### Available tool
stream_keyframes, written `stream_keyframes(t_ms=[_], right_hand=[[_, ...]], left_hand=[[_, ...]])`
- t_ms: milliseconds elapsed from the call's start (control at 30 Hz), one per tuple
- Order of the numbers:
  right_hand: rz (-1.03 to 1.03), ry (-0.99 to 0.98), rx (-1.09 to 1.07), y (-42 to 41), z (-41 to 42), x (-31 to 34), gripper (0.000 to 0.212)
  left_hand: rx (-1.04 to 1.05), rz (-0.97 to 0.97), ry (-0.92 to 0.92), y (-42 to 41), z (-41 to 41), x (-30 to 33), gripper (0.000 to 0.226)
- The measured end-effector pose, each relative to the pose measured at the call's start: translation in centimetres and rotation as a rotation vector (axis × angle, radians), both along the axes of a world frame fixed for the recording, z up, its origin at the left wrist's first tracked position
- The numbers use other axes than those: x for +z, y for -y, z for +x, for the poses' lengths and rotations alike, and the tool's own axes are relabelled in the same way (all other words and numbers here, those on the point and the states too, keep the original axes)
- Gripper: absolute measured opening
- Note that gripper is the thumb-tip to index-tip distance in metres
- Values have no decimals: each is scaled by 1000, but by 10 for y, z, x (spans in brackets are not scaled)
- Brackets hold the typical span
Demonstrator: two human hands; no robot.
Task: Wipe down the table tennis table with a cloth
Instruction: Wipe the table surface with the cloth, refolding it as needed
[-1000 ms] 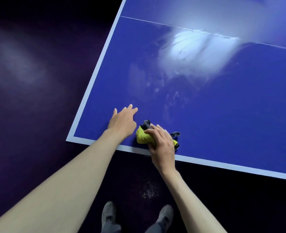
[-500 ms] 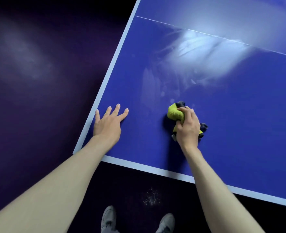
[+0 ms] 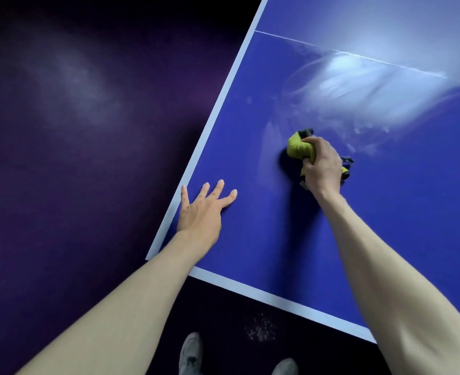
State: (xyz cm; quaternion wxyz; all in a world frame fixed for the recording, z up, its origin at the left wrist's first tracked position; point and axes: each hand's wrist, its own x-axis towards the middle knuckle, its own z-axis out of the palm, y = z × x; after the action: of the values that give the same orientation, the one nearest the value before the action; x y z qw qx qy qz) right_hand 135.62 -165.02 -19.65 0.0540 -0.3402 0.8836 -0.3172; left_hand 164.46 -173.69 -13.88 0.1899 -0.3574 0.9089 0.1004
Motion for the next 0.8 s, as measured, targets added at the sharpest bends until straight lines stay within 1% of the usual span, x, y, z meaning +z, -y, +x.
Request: stream_keyframes(t_ms=[100, 267, 333, 400, 467, 500, 533, 633, 733, 800], right_hand=[[-10, 22, 69, -25, 79, 4, 58], [6, 61, 122, -77, 212, 12, 64], [3, 69, 143, -94, 252, 13, 65], [-7, 78, 119, -103, 273, 13, 63], [-17, 75, 88, -102, 273, 13, 62], [-15, 66, 83, -99, 269, 12, 61], [-6, 55, 81, -94, 265, 11, 61], [15, 57, 51, -69, 243, 8, 60], [13, 47, -12, -28, 204, 6, 57], [13, 49, -35, 1, 174, 5, 56]], left_hand=[[-24, 19, -2, 1, 0, 4, 96], [-48, 149, 4, 17, -5, 16, 77], [11, 225, -71, 22, -2, 25, 66], [98, 250, -198, 26, 8, 31, 60], [150, 181, -288, 31, 22, 31, 58], [184, 168, -300, 37, 29, 29, 59], [241, 192, -296, 42, 35, 27, 59], [435, 354, -295, 55, 46, 12, 64], [550, 476, -428, 53, 49, -9, 66], [569, 480, -557, 44, 52, -21, 62]])
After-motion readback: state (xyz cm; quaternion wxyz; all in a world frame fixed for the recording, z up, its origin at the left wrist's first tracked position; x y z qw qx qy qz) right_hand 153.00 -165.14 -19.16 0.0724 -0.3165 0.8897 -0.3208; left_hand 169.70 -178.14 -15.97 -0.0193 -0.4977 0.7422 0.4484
